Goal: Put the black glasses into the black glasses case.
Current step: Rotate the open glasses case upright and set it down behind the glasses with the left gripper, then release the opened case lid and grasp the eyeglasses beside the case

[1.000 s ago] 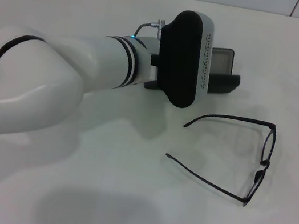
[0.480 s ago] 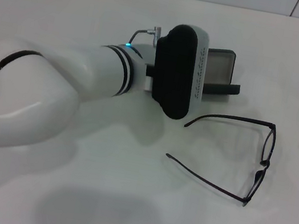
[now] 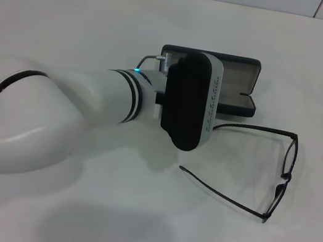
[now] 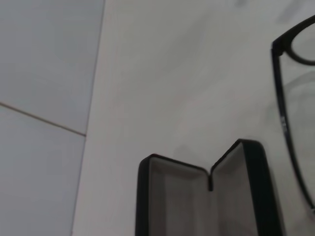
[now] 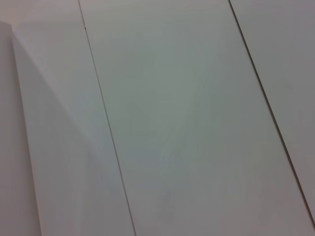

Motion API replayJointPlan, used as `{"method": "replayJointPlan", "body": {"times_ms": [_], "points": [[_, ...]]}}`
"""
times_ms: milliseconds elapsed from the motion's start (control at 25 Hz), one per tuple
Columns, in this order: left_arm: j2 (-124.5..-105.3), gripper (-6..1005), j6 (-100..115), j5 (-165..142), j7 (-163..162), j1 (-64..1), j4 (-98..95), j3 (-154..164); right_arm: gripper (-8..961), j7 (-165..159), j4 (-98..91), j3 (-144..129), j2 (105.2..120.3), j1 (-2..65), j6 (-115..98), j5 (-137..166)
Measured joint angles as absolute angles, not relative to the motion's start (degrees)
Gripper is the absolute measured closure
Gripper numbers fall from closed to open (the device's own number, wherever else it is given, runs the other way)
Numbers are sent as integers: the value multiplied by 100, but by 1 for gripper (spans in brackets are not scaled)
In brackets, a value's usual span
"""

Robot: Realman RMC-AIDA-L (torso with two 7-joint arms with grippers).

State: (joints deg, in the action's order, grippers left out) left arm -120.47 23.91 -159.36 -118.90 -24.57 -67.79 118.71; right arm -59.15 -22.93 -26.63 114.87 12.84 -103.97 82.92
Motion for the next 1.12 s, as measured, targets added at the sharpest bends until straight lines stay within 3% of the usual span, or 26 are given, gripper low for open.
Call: {"method": "replayJointPlan", "body": {"times_ms": [1120], "points": [[-12017, 935, 3047, -16012, -11910, -2124, -7659, 11964, 162, -5888, -2224, -2663, 11486, 1329, -10355, 8292]]}}
